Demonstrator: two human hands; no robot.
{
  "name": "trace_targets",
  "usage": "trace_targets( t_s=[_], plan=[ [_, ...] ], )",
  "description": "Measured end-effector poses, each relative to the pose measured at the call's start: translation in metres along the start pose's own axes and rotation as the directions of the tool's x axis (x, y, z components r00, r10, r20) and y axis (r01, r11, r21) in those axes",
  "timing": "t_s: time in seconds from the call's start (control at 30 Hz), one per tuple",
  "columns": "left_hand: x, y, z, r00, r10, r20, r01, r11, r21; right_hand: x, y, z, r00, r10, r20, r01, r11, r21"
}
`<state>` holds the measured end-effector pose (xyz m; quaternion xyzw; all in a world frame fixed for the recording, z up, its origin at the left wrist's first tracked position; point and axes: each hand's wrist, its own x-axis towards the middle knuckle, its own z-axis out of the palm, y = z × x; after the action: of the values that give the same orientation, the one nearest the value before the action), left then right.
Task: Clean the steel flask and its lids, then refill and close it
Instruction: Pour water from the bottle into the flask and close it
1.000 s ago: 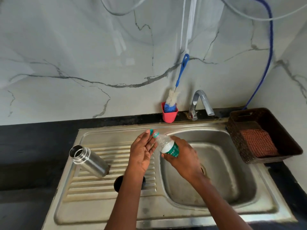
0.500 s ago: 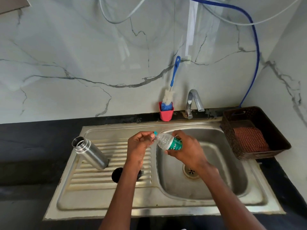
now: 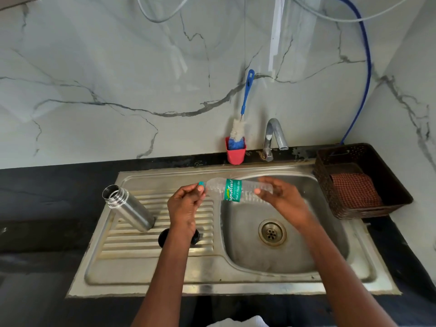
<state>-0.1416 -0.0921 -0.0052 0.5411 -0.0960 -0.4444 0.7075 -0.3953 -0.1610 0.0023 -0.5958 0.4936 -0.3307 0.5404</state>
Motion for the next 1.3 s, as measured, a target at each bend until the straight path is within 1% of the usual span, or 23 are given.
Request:
trace_targets(
  t_s=[0.1, 0.17, 0.27, 0.33, 0.47, 0.53, 0.6, 0.67, 0.7, 0.77, 0.83, 0.87, 0.93, 0.97, 1.03, 1.07, 1.1, 1.13, 1.17, 1.2, 1.23, 1.27, 1.3],
  plan=[
    [0.001, -0.001, -0.008, 0.996, -0.09, -0.019, 0.089, 0.995, -0.039, -0.003, 0.02, 0.0, 0.993, 0.104, 0.061, -0.12, 0.909, 0.398],
    [0.0, 0.0, -0.011, 0.995, -0.1, 0.013, 0.101, 0.995, -0.023, -0.004, 0.028, 0.005, 0.993, 0.108, 0.05, -0.119, 0.868, 0.482],
    [0.002, 0.001, -0.009, 0.999, -0.039, -0.019, 0.038, 0.999, -0.023, -0.007, 0.026, 0.009, 0.994, 0.102, 0.042, -0.109, 0.84, 0.531],
    [0.003, 0.001, -0.007, 0.999, 0.002, -0.041, -0.003, 1.0, -0.021, -0.008, 0.017, 0.012, 0.988, 0.155, -0.009, -0.131, 0.862, 0.491],
    [0.003, 0.001, -0.005, 0.998, 0.024, -0.051, -0.024, 1.0, 0.01, -0.009, 0.008, 0.022, 0.93, 0.356, -0.094, -0.315, 0.902, 0.294],
    [0.004, 0.002, -0.006, 0.996, 0.024, -0.085, -0.023, 1.0, 0.01, -0.008, 0.012, 0.021, 0.954, 0.299, -0.021, -0.278, 0.909, 0.31],
    [0.008, 0.002, -0.009, 0.992, 0.034, -0.123, -0.033, 0.999, 0.013, -0.009, 0.016, 0.021, 0.99, 0.14, 0.035, -0.143, 0.925, 0.351],
    [0.01, 0.002, -0.01, 0.99, 0.041, -0.137, -0.04, 0.999, 0.013, -0.008, 0.018, 0.024, 0.999, 0.035, 0.005, -0.035, 0.95, 0.311],
    [0.011, 0.002, -0.01, 0.99, 0.047, -0.135, -0.045, 0.999, 0.014, -0.006, 0.018, 0.027, 0.999, 0.048, -0.026, -0.039, 0.957, 0.288],
    [0.011, 0.002, -0.008, 0.991, 0.078, -0.11, -0.075, 0.997, 0.037, -0.002, 0.014, 0.037, 0.979, 0.187, -0.077, -0.157, 0.944, 0.291],
    [0.01, 0.0, -0.004, 0.99, 0.124, -0.072, -0.119, 0.99, 0.076, 0.001, 0.012, 0.039, 0.915, 0.39, -0.104, -0.354, 0.899, 0.259],
    [0.011, -0.001, -0.004, 0.988, 0.141, -0.06, -0.135, 0.987, 0.083, -0.001, 0.009, 0.039, 0.898, 0.43, -0.093, -0.394, 0.88, 0.264],
    [0.013, -0.001, -0.004, 0.987, 0.143, -0.067, -0.137, 0.987, 0.082, -0.004, 0.011, 0.041, 0.944, 0.304, -0.127, -0.258, 0.923, 0.285],
    [0.014, -0.001, -0.004, 0.988, 0.136, -0.078, -0.129, 0.988, 0.086, -0.006, 0.013, 0.043, 0.973, 0.135, -0.187, -0.097, 0.975, 0.201],
    [0.016, -0.004, -0.007, 0.989, 0.118, -0.087, -0.111, 0.99, 0.088, -0.006, 0.024, 0.047, 0.941, -0.221, -0.257, 0.199, 0.974, -0.108],
    [0.018, -0.005, -0.008, 0.991, 0.113, -0.077, -0.106, 0.991, 0.086, -0.003, 0.03, 0.05, 0.921, -0.266, -0.286, 0.222, 0.959, -0.179],
    [0.017, -0.006, -0.008, 0.991, 0.117, -0.059, -0.112, 0.99, 0.088, -0.001, 0.031, 0.053, 0.93, -0.177, -0.321, 0.136, 0.98, -0.144],
    [0.018, -0.007, -0.007, 0.99, 0.13, -0.045, -0.125, 0.987, 0.102, 0.002, 0.025, 0.056, 0.944, 0.053, -0.326, -0.052, 0.999, 0.013],
    [0.017, -0.009, -0.006, 0.989, 0.146, -0.032, -0.141, 0.982, 0.124, 0.004, 0.017, 0.057, 0.91, 0.343, -0.234, -0.296, 0.931, 0.213],
    [0.016, -0.01, -0.003, 0.986, 0.164, -0.016, -0.159, 0.973, 0.17, 0.003, 0.011, 0.057, 0.838, 0.542, -0.065, -0.489, 0.798, 0.352],
    [0.014, -0.012, 0.0, 0.983, 0.18, 0.021, -0.18, 0.958, 0.224, 0.002, 0.01, 0.058, 0.795, 0.604, 0.052, -0.57, 0.716, 0.404],
    [0.013, -0.015, 0.002, 0.979, 0.19, 0.079, -0.205, 0.936, 0.286, 0.0, 0.004, 0.062, 0.8, 0.593, 0.09, -0.569, 0.704, 0.426],
    [0.012, -0.018, 0.004, 0.969, 0.201, 0.143, -0.24, 0.903, 0.357, -0.002, -0.004, 0.068, 0.841, 0.539, 0.051, -0.507, 0.751, 0.422]
  ],
)
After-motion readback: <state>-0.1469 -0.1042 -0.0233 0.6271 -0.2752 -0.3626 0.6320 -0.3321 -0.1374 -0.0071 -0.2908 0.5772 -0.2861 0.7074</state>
